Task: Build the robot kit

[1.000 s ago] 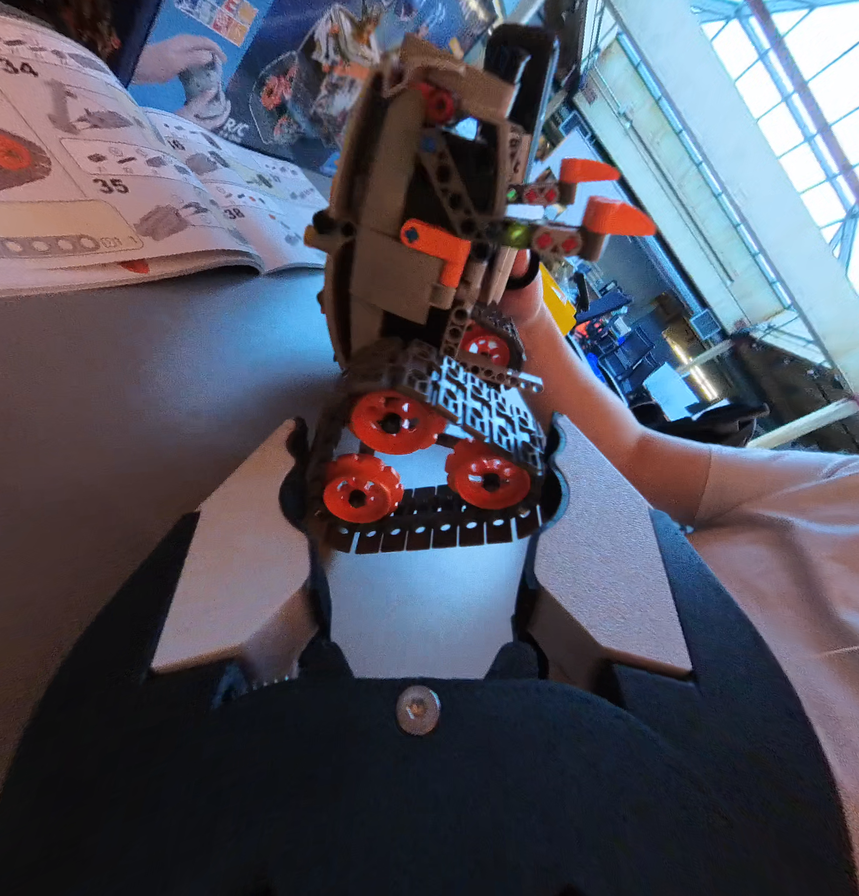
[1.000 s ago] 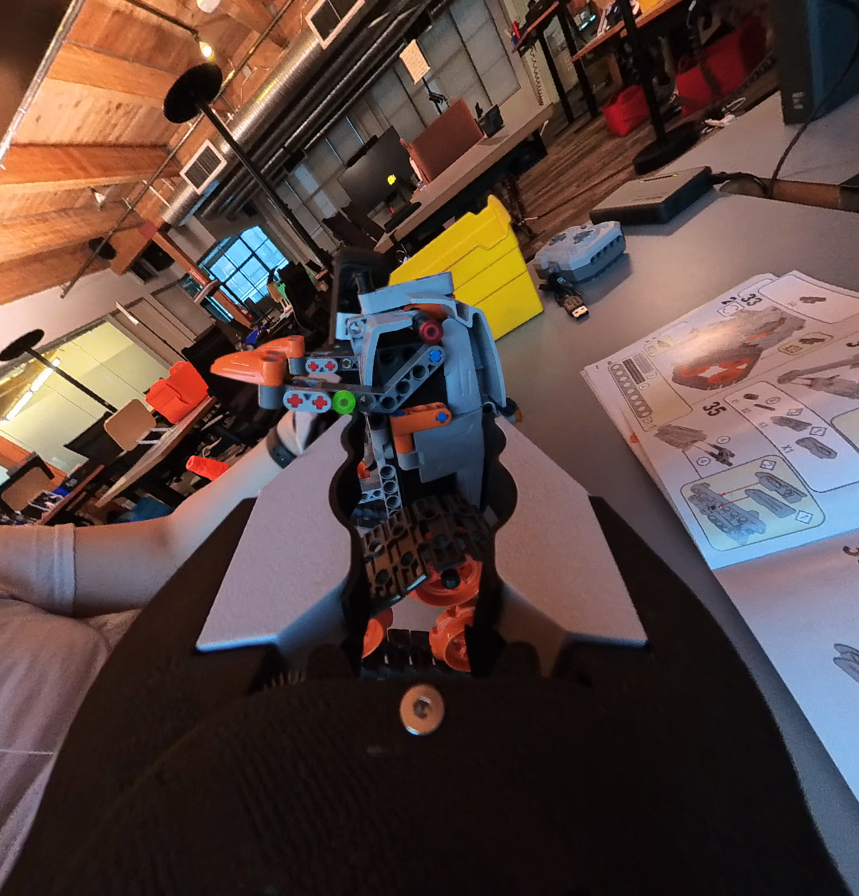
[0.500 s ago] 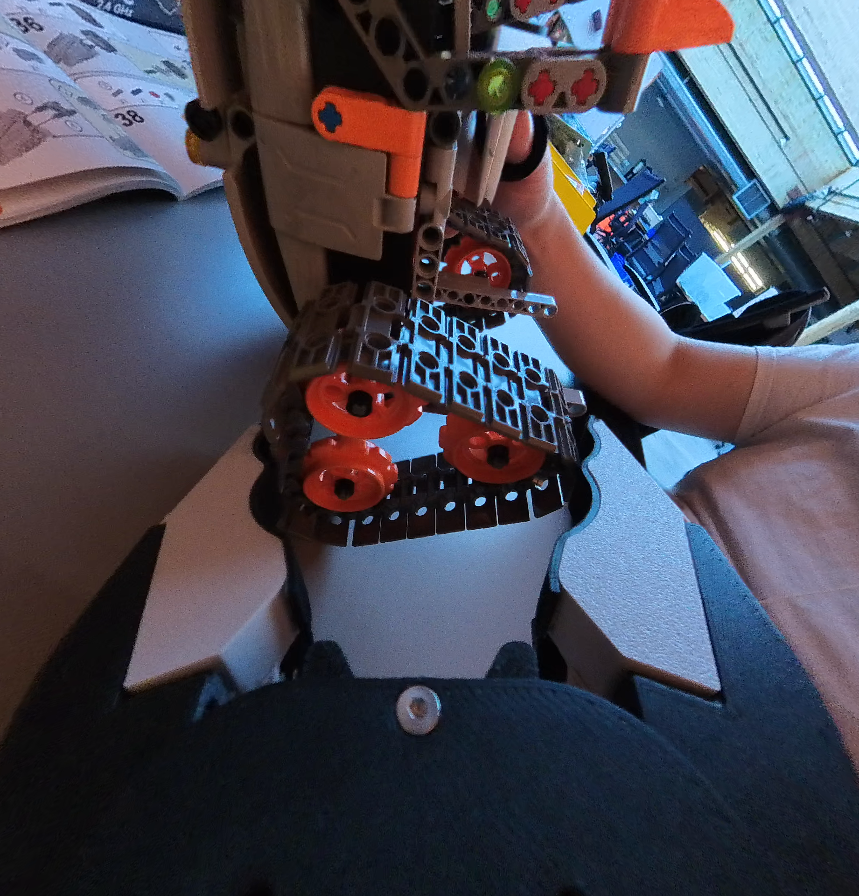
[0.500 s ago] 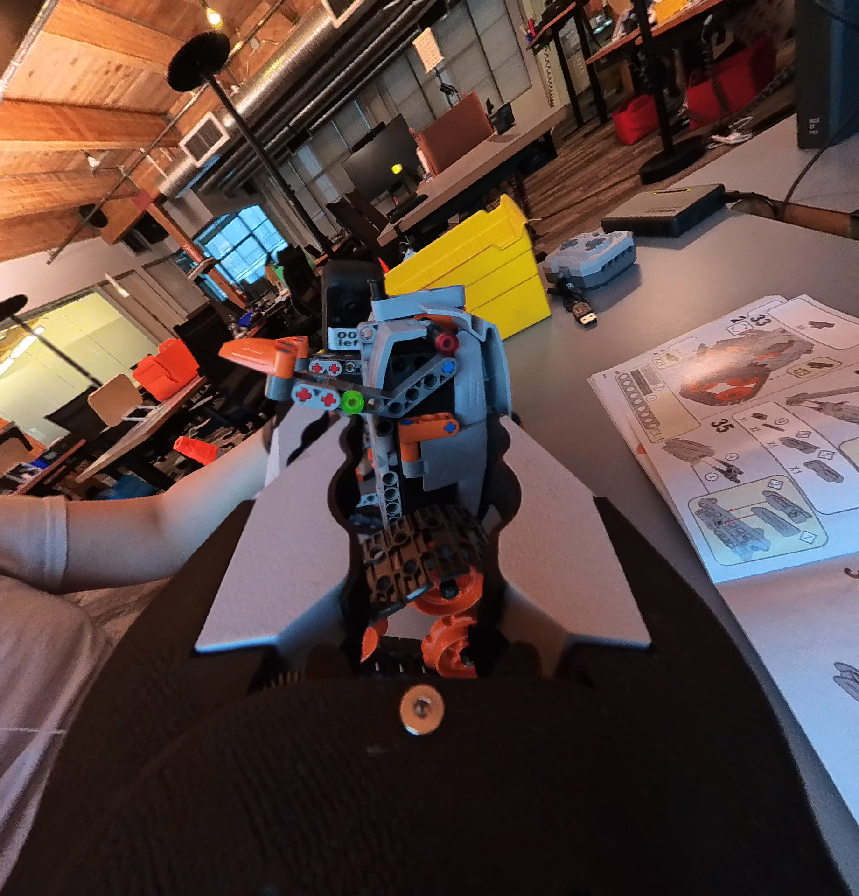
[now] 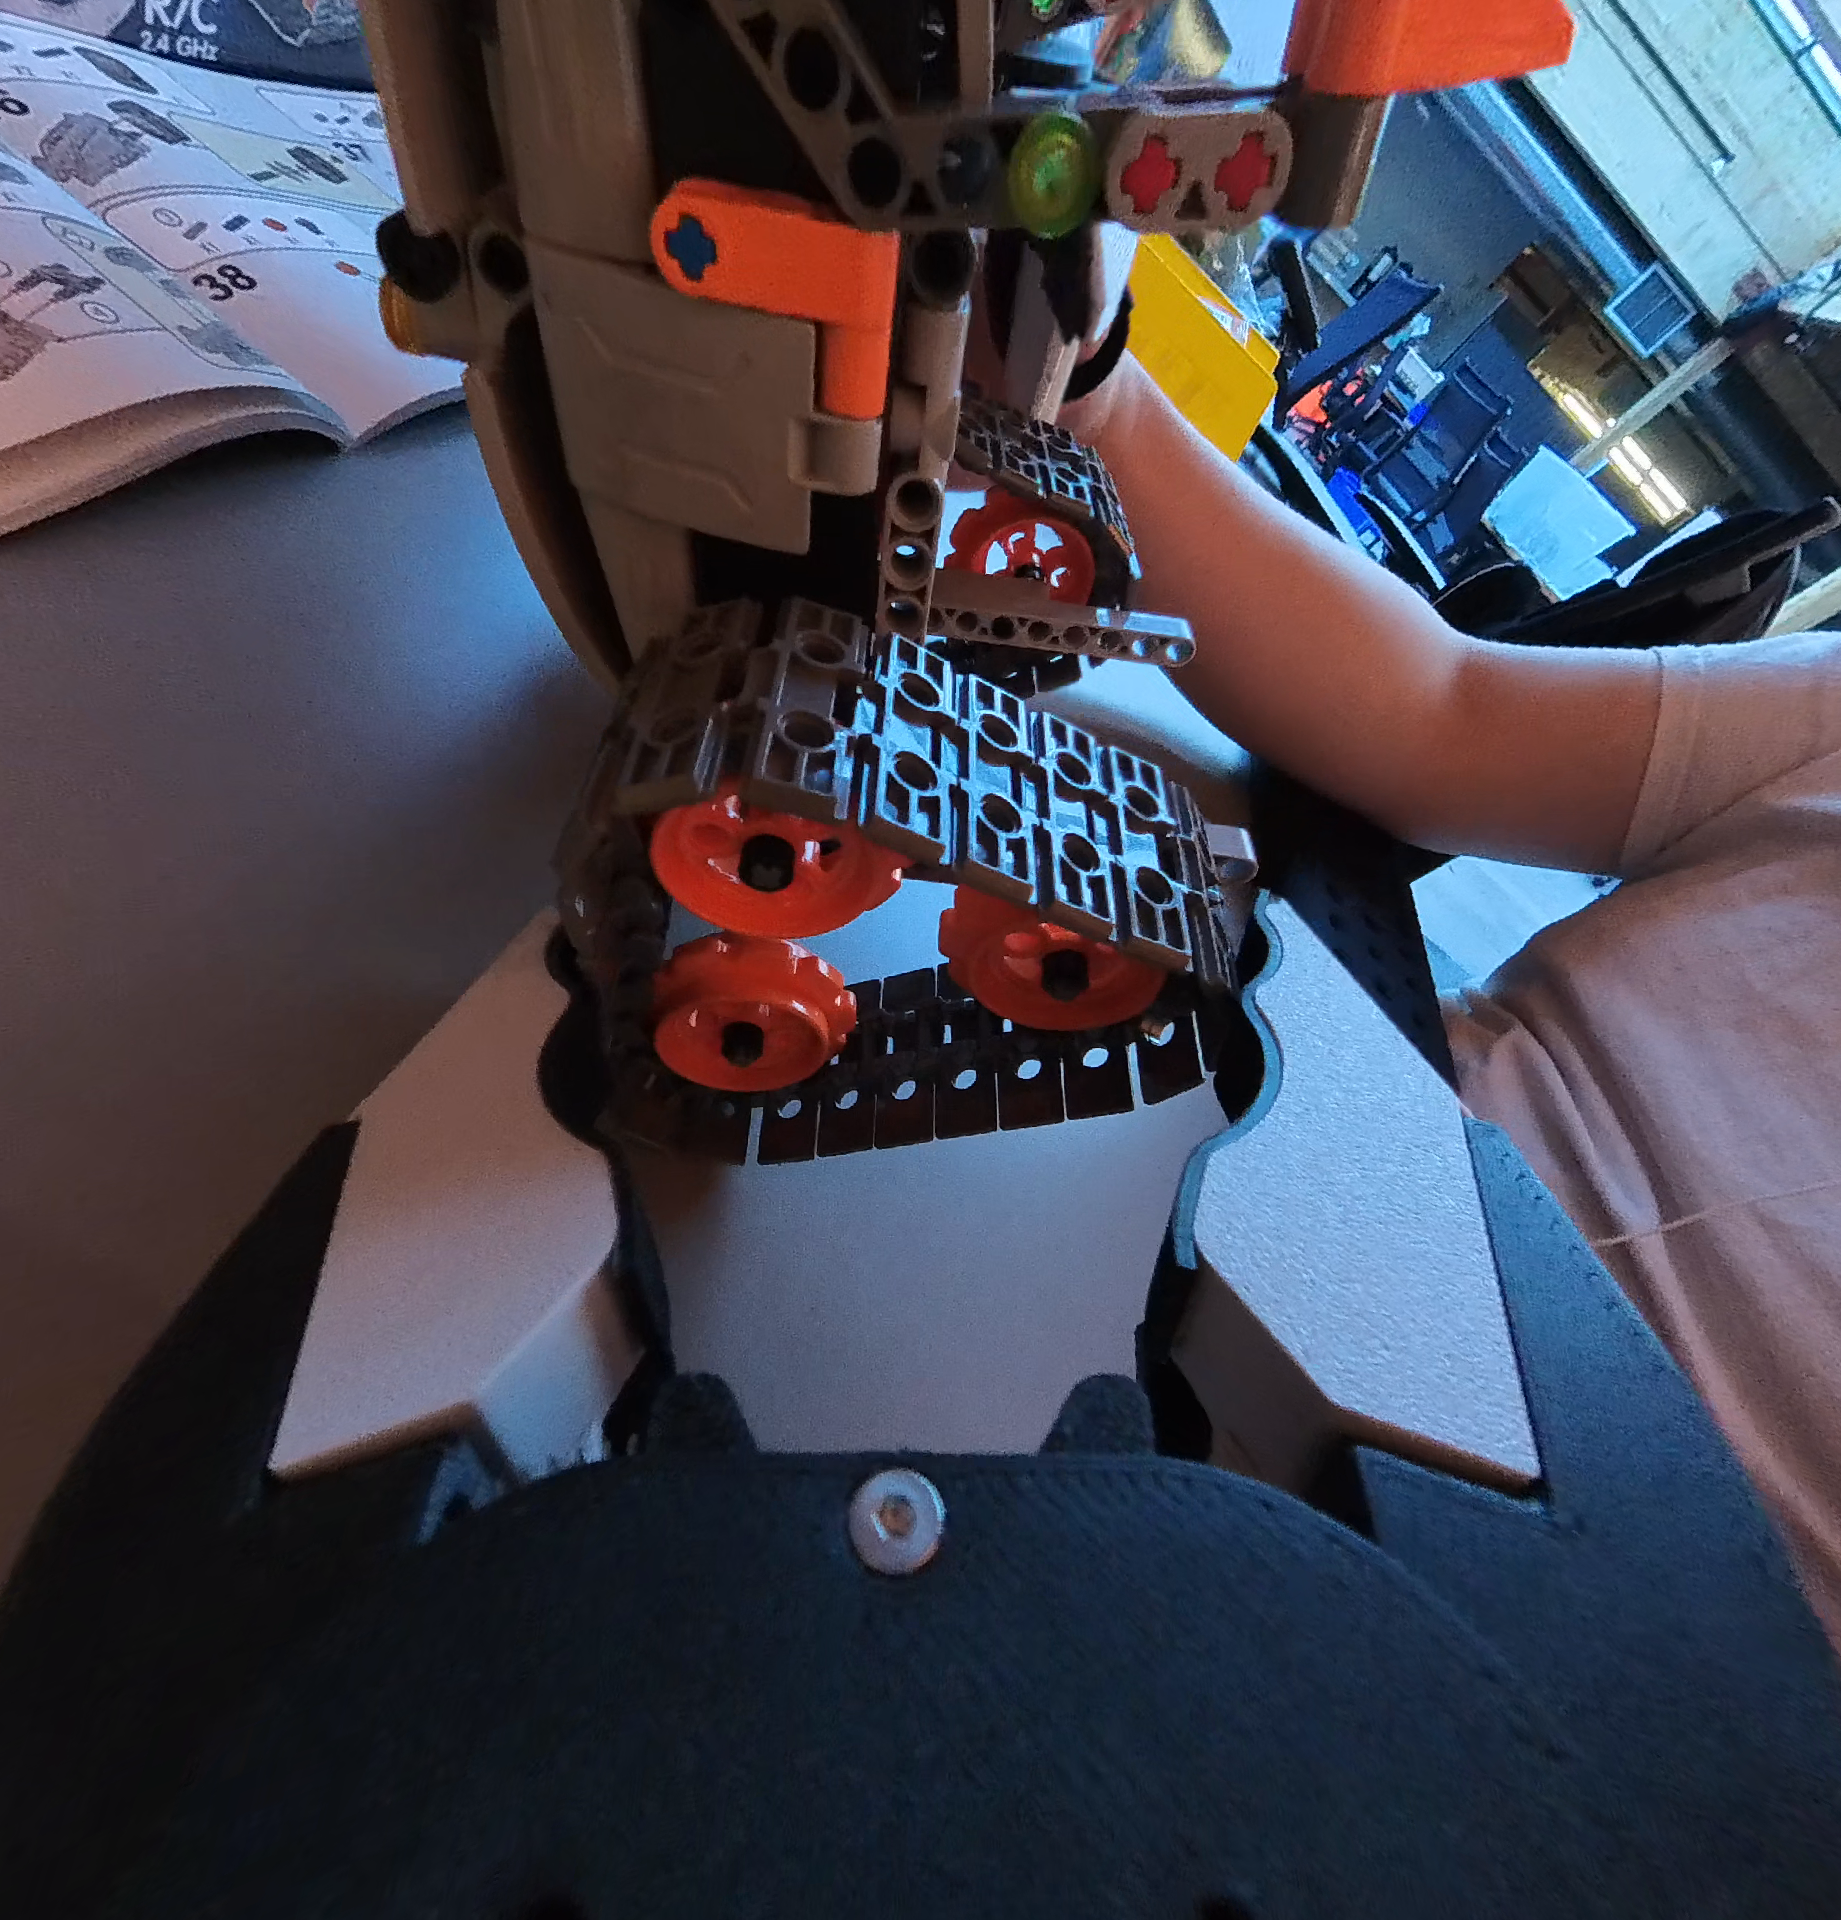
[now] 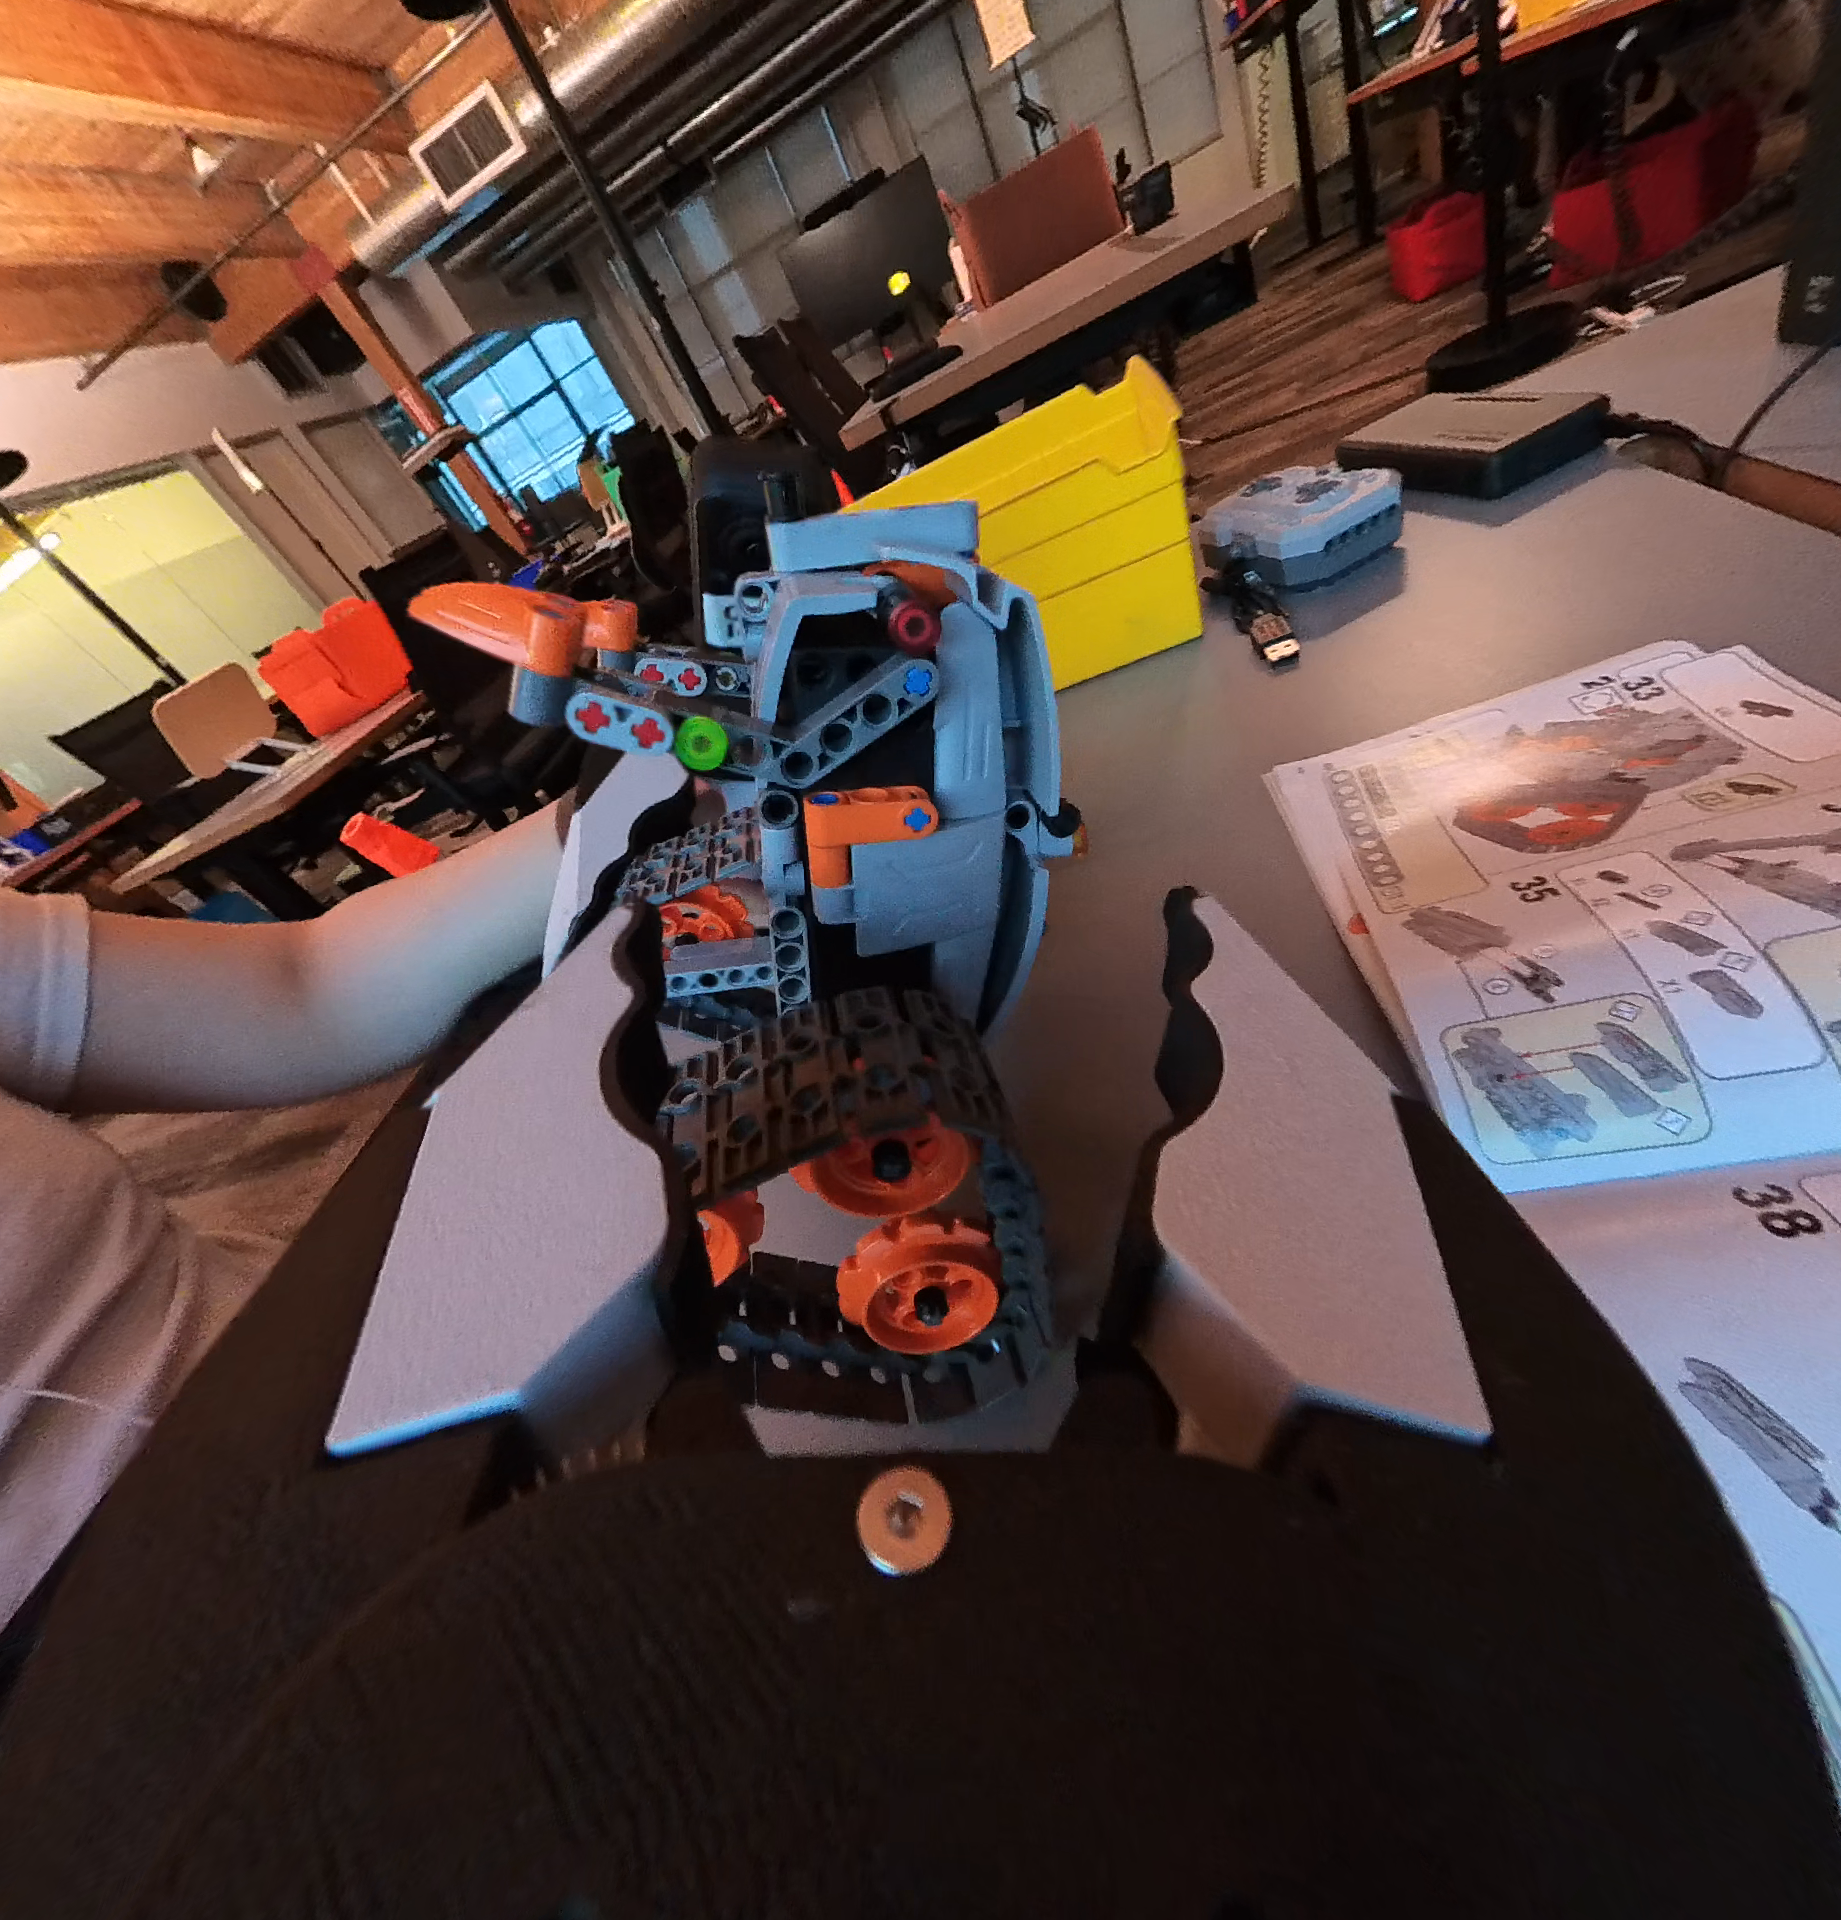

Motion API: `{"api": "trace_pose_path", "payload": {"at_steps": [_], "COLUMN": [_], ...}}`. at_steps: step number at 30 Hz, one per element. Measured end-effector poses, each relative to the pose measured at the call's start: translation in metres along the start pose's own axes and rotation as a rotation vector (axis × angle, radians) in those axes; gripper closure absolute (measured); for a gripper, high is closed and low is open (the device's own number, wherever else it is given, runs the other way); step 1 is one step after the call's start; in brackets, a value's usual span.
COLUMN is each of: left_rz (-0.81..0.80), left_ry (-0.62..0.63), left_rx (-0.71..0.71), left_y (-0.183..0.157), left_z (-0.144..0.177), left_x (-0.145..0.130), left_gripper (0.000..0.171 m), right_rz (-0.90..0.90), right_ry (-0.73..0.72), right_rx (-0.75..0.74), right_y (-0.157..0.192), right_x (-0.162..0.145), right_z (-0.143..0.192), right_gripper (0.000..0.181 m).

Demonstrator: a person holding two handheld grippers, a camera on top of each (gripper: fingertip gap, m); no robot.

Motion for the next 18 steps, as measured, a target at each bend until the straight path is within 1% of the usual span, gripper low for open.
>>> {"api": "trace_pose_path", "payload": {"at_steps": [3,6,7,9,10,13,15,16,18], "left_rz": [-0.044,-0.056,-0.052,-0.055,-0.068,-0.132,-0.154,-0.152,-0.125], "left_ry": [0.02,0.026,0.024,0.025,0.03,0.057,0.069,0.067,0.056], "left_rx": [0.001,0.001,0.001,0.0,0.0,0.003,0.004,0.005,-0.003], "left_y": [-0.002,-0.002,-0.002,-0.002,-0.003,-0.005,-0.006,-0.006,-0.006], "left_z": [0.0,0.0,0.0,0.0,0.0,-0.002,-0.005,-0.005,-0.005], "left_x": [-0.002,-0.002,-0.002,-0.002,-0.003,-0.005,-0.006,-0.006,-0.005], "left_gripper": [0.052,0.052,0.052,0.052,0.052,0.051,0.051,0.051,0.05], "right_rz": [0.014,-0.021,-0.026,0.032,0.046,0.064,0.095,0.136,0.13], "right_ry": [0.01,-0.053,-0.039,0.051,0.088,0.091,0.159,0.179,0.207], "right_rx": [0.02,0.103,0.081,0.019,0.011,-0.016,-0.028,-0.068,-0.09], "right_y": [0.004,0.016,0.014,0.01,0.011,0.015,0.019,0.017,0.017], "right_x": [0.001,0.012,0.013,0.005,0.003,0.009,0.005,0.005,0.005], "right_z": [-0.002,-0.003,-0.003,-0.005,-0.007,-0.018,-0.023,-0.023,-0.023], "right_gripper": [0.082,0.082,0.082,0.083,0.083,0.096,0.104,0.112,0.113]}}
Point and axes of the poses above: each gripper's, where its closed fingertips meet, z back along the fingers, x out of its top, y = z × x across the jaws, the point moved 5 cm from there along z, back along the fingers, and after that the axes turned 15 degrees about -y, right-handed, at the moved point
